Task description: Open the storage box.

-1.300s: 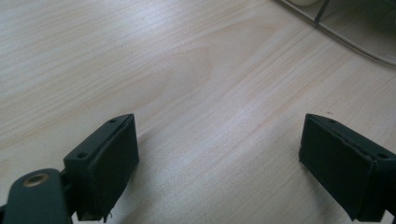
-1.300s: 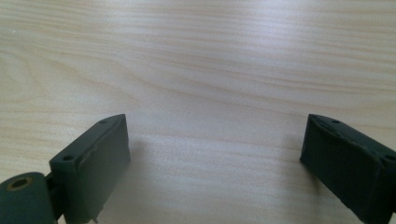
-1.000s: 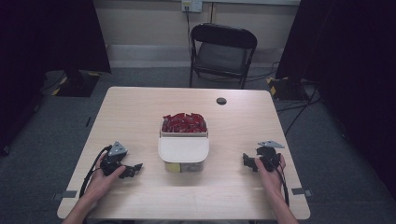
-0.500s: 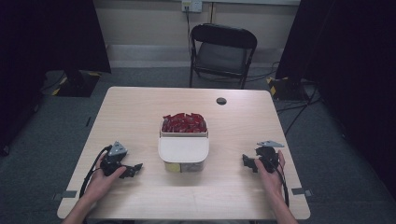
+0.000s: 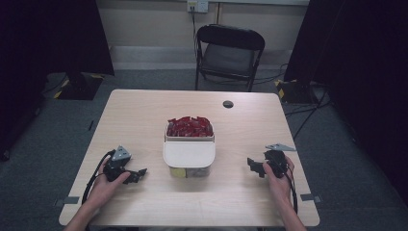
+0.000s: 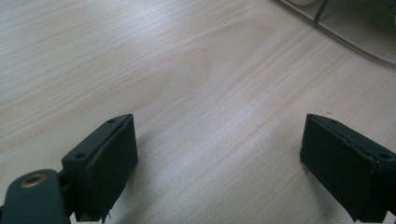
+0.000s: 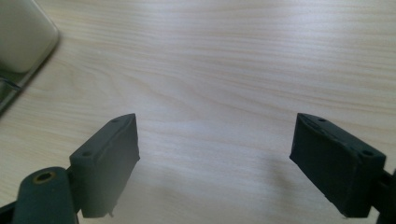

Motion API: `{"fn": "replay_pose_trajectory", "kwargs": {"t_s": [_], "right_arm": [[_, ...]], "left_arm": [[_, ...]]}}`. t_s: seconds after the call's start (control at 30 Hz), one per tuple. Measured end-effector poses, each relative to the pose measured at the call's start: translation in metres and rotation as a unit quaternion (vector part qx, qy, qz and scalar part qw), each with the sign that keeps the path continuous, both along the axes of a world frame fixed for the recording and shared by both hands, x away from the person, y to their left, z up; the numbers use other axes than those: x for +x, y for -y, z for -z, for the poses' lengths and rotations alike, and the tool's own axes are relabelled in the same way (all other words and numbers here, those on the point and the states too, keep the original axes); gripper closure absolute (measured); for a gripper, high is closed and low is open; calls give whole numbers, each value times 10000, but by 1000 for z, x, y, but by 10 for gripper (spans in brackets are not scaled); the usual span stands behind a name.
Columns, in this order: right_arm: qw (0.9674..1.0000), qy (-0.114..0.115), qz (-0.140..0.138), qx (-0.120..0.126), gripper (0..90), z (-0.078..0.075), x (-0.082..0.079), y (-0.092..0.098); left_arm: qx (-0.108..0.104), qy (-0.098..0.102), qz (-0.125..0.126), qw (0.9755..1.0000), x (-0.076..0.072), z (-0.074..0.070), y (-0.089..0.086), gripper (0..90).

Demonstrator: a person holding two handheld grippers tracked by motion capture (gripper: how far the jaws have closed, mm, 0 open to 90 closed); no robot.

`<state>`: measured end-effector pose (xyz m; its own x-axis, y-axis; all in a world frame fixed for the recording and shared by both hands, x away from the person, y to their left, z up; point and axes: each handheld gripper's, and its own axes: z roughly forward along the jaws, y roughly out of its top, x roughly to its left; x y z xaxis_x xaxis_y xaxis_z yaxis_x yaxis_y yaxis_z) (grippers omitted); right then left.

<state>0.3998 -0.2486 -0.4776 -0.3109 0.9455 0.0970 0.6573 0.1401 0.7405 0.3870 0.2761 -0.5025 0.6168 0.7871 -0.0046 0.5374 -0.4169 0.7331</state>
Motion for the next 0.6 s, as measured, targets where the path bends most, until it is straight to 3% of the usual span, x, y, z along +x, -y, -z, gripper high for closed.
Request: {"fn": "replay_pose_trajectory", "kwargs": {"t_s": [0.4, 0.6], "right_arm": [[9990, 243, -325, 174, 159, -23, -8, -15], [9967, 383, -695, 193, 159, -34, -16, -29]], "left_arm": [[2, 1, 1, 10000, 0, 0, 0, 106], [5, 4, 2, 10000, 0, 0, 0, 106]]}}
